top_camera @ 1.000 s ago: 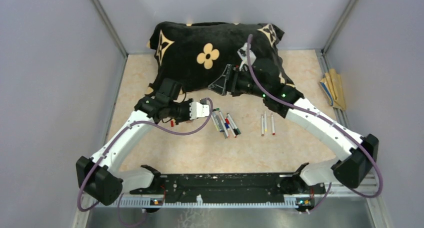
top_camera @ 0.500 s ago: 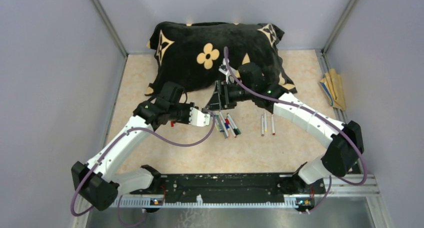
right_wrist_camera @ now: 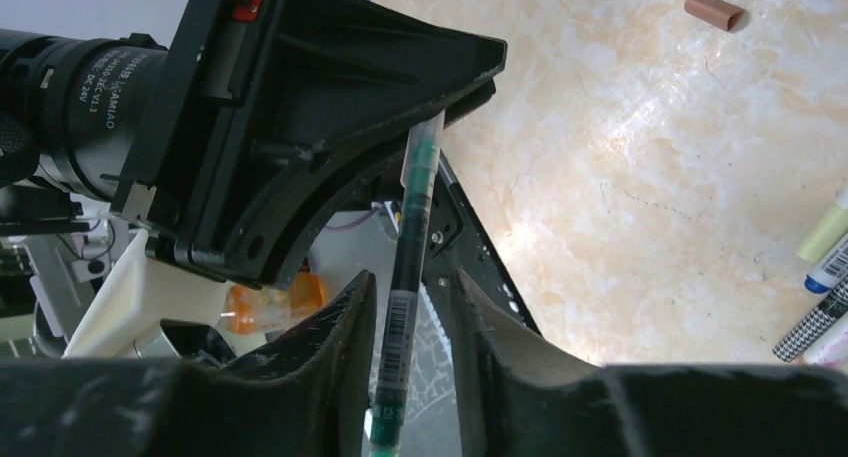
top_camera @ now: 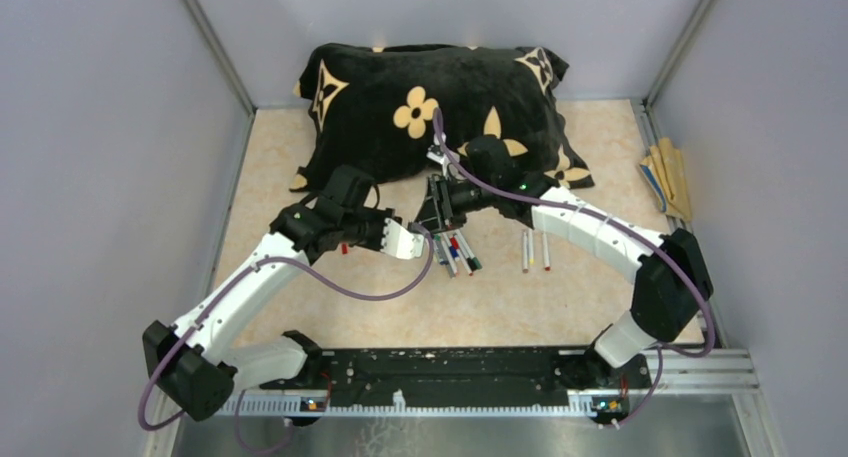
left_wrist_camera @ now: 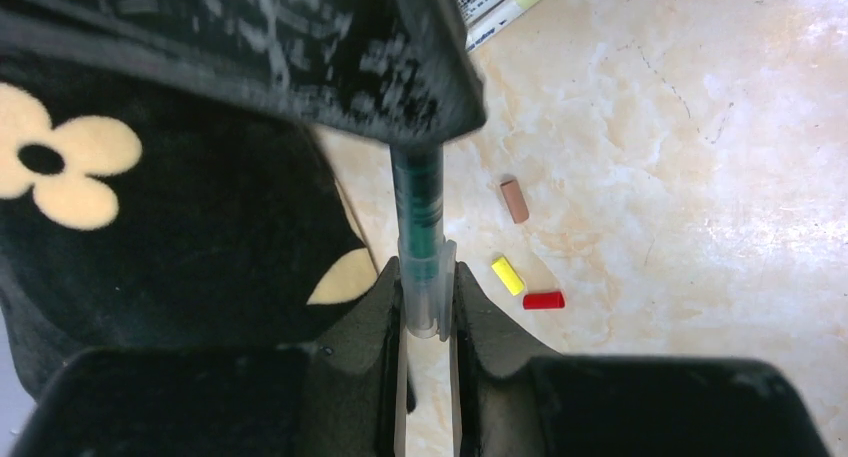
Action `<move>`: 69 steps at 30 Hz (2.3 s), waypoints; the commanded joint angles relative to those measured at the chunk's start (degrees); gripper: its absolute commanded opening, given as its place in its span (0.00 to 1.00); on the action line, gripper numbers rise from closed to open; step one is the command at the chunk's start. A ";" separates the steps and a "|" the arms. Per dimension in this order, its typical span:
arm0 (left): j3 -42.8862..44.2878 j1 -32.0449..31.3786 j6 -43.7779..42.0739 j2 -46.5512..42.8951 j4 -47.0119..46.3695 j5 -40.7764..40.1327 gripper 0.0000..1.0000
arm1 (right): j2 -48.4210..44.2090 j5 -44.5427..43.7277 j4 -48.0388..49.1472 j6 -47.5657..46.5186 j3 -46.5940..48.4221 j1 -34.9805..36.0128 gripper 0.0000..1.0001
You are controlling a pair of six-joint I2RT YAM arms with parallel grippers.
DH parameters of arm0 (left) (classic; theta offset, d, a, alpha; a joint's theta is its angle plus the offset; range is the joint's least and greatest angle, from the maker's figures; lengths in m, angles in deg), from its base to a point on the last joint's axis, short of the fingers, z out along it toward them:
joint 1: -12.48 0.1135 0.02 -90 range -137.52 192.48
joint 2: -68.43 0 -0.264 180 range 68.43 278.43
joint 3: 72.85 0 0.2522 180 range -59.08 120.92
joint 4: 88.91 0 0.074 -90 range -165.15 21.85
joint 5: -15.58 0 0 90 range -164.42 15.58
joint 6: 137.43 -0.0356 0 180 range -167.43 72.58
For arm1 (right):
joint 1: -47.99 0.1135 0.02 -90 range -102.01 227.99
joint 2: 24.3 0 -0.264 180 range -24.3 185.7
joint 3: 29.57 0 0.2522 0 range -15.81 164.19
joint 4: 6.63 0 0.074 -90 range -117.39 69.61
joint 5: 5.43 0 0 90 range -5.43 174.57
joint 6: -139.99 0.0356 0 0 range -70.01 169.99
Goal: Open the pen caps
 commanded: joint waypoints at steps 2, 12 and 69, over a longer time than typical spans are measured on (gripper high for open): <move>0.86 -1.11 -1.68 0.25 1.08 1.79 0.00 | 2.20 2.95 6.15 1.82 0.70 0.38 0.23; 2.30 -1.13 -0.73 1.42 1.62 2.40 0.18 | 1.73 3.26 8.84 3.36 -3.15 0.58 0.00; -2.02 9.96 3.63 14.65 -3.11 4.76 0.00 | -24.95 -55.03 2.08 -5.49 -29.98 -1.55 0.00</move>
